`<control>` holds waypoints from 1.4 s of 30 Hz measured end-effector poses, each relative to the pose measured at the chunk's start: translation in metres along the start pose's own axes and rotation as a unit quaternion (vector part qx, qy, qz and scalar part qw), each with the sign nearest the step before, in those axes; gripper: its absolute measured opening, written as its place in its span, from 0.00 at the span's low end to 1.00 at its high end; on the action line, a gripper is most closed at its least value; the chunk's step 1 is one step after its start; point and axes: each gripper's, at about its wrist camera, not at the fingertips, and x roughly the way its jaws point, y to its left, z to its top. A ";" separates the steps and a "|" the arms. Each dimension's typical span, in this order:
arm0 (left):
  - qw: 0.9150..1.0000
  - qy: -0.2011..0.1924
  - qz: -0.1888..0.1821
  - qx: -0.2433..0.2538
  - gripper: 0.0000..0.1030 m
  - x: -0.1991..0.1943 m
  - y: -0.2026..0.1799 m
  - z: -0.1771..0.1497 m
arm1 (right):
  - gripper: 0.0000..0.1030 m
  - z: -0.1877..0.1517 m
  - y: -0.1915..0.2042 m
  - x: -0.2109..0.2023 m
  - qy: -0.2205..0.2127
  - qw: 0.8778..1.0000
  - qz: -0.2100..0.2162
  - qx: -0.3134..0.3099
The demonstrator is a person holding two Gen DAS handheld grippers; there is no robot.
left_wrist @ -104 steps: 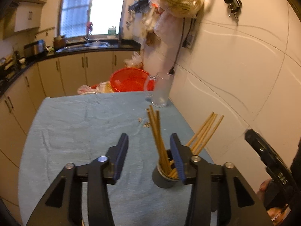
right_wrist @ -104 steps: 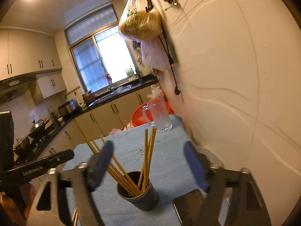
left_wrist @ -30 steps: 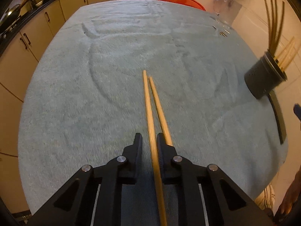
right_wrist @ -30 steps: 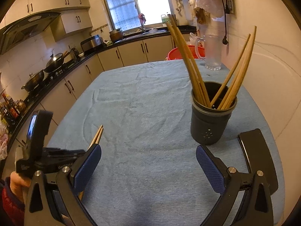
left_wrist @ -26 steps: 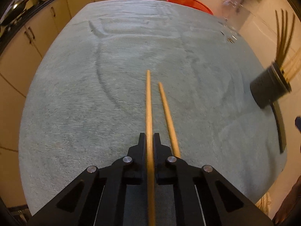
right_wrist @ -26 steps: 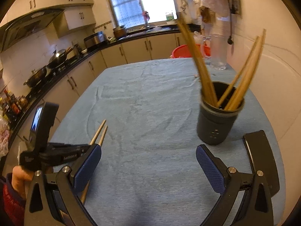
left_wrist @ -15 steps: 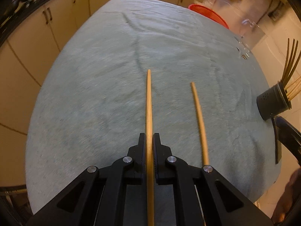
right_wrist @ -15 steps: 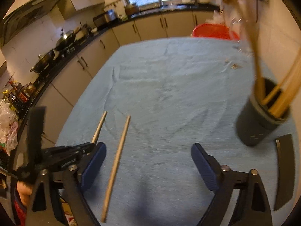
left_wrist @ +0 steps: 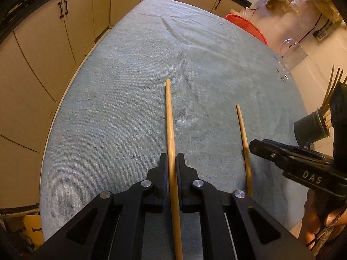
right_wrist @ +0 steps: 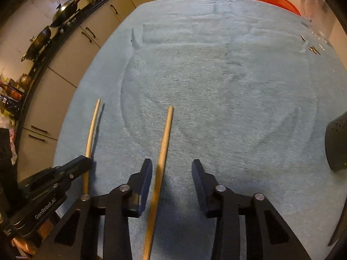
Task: Organize utensils
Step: 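Grasp a chopstick with the left gripper while the right gripper grasps the other, then lift both held chopsticks and carry them upright over the grey cup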
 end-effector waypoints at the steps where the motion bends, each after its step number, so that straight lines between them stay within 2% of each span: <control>1: 1.000 0.000 0.000 0.001 0.07 0.000 0.000 0.001 | 0.37 0.001 0.002 0.002 0.002 1.000 -0.002 -0.003; 4: 1.000 0.002 0.002 0.004 0.07 0.001 -0.001 0.005 | 0.34 0.003 0.010 0.007 0.008 1.000 -0.012 -0.017; 9: 1.000 0.005 0.010 0.004 0.07 0.006 -0.001 0.016 | 0.22 0.007 0.025 0.016 0.009 0.997 -0.054 -0.057; 11: 1.000 0.007 0.015 0.010 0.07 0.010 -0.003 0.021 | 0.10 0.008 0.025 0.017 0.006 0.996 -0.062 -0.063; 17: 0.999 0.006 0.031 0.021 0.07 0.015 -0.010 0.022 | 0.07 0.011 0.004 0.004 -0.016 0.999 -0.005 -0.033; 19: 1.000 -0.001 0.022 0.022 0.07 0.011 -0.011 0.021 | 0.07 0.008 0.000 -0.010 -0.037 0.999 0.012 -0.030; 25: 0.998 -0.059 -0.012 0.025 0.07 -0.032 -0.023 0.019 | 0.07 0.002 -0.007 -0.059 -0.113 0.992 0.037 -0.028; 30: 0.993 -0.108 -0.028 0.040 0.07 -0.072 -0.043 0.014 | 0.07 -0.015 -0.010 -0.112 -0.192 0.980 0.046 -0.037; 33: 0.989 -0.132 -0.034 0.051 0.07 -0.089 -0.056 0.010 | 0.07 -0.036 -0.011 -0.146 -0.236 0.970 0.046 -0.046; 39: 0.984 -0.157 -0.040 0.072 0.07 -0.108 -0.078 0.006 | 0.07 -0.056 -0.009 -0.179 -0.291 0.954 0.040 -0.056; 42: 0.983 -0.162 -0.040 0.076 0.07 -0.112 -0.087 0.006 | 0.07 -0.061 -0.011 -0.186 -0.302 0.951 0.041 -0.054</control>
